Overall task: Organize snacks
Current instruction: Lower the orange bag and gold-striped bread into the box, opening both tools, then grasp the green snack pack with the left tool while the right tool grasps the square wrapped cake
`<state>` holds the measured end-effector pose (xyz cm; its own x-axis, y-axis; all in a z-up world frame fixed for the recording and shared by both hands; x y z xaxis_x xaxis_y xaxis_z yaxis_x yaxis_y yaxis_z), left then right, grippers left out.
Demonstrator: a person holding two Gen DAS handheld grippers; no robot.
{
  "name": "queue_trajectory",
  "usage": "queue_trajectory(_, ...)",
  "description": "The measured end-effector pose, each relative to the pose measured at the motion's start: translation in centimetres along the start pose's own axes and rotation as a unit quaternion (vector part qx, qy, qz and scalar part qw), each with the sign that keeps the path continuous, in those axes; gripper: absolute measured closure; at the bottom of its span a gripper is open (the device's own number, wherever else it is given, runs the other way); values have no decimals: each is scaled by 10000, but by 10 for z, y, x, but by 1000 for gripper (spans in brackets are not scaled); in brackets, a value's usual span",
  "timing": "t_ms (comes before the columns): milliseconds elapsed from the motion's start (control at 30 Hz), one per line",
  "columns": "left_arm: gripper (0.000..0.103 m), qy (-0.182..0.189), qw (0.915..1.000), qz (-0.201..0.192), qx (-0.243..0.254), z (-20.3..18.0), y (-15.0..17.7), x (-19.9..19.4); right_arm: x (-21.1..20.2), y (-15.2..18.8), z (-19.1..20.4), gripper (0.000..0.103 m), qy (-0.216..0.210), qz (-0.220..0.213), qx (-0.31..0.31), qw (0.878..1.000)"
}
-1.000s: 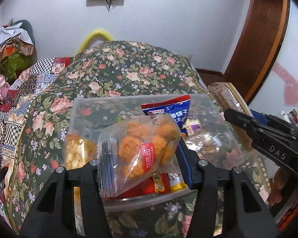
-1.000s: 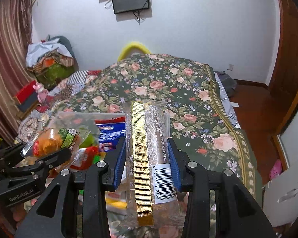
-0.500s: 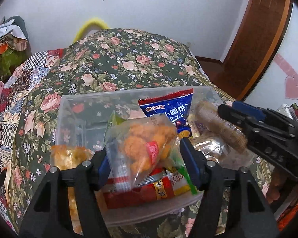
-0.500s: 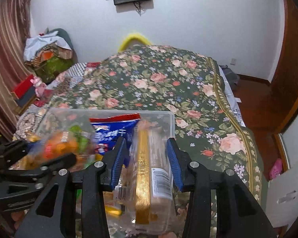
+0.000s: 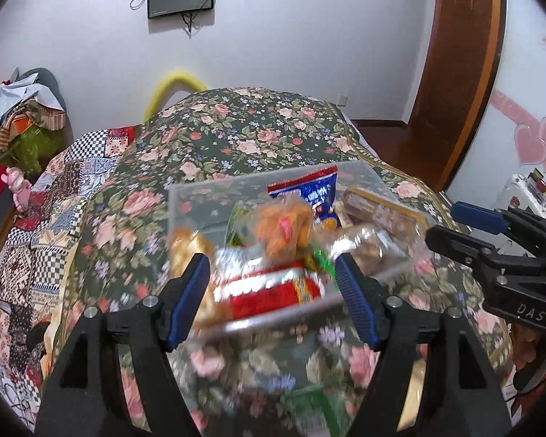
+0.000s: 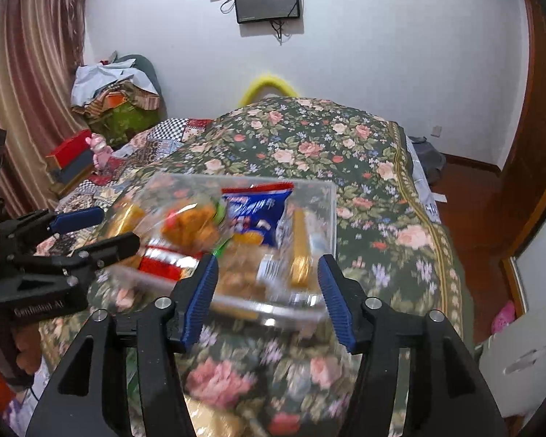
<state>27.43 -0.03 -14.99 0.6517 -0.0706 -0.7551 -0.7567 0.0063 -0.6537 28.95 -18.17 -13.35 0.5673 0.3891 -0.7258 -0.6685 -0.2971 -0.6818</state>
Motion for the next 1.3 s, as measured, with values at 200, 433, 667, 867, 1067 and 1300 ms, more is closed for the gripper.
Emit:
queue_trajectory(200, 31, 91, 9998, 166, -109, 11, 32, -20, -8, 31, 4, 37, -95, 147, 235, 9996)
queue_trajectory(433, 29, 213, 9988, 442, -15, 15, 76, -29, 6, 80, 17, 20, -115, 620, 411, 9972)
queue_trajectory(667, 25, 272, 9965, 780, 80, 11, 110, -20, 27, 108, 47, 19, -270, 1092, 209, 9934)
queue_trajectory(867, 25, 374, 9924, 1167, 139, 1, 127, -1, 42, 120, 61, 18, -32, 1270, -183, 9917)
queue_trajectory(1067, 25, 613, 9882, 1380, 237, -19, 134, 14, 40, 126, 44, 18, -207, 1312, 38, 9911)
queue_trajectory(1300, 25, 764, 9855, 1474, 362, -40, 138, 34, 30, 131, 20, 25, -202, 1214, 240, 9921)
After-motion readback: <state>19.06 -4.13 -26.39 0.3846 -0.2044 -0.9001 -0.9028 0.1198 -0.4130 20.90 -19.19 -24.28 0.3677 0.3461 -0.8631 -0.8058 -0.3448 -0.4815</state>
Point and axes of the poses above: each gripper's, at about its wrist camera, not at the fingertips, and x roughly the way its jaws point, z to its left, y to its underside, the point moved 7 cm from there along x, roughly the way its jaws point, and after that the axes turned 5 degrees about z, right-handed, at the moved point
